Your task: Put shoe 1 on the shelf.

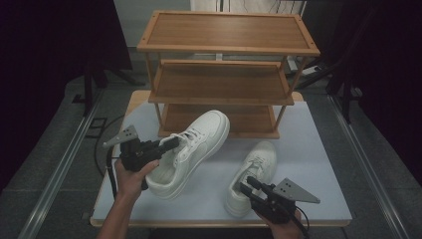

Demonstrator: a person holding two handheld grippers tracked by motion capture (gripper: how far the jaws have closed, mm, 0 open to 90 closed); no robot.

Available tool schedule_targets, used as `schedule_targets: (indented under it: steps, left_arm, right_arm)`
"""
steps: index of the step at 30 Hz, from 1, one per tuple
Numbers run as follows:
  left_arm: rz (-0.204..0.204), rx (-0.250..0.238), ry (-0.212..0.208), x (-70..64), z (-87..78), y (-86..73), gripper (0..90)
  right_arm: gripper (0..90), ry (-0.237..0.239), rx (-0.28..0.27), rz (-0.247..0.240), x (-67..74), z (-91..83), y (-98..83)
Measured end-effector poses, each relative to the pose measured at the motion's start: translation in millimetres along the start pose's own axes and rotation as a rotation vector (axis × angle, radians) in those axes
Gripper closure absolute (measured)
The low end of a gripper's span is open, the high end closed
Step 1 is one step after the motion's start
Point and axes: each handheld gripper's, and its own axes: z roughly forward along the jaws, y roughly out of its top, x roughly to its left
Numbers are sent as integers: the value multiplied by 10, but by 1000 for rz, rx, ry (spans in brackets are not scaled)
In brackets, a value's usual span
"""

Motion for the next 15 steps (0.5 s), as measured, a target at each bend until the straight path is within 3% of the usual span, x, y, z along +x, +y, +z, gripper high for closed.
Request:
schedule_targets:
  steps: [7, 15]
  left_arm:
    - [-3, -33, -9, -3, 73, 180, 825]
    - [-32, -79, 35, 134, 226, 435, 826]
  right_arm:
    - [621, -1, -4, -2, 1, -7, 9]
    - [621, 6, -1, -2, 0, 1, 7]
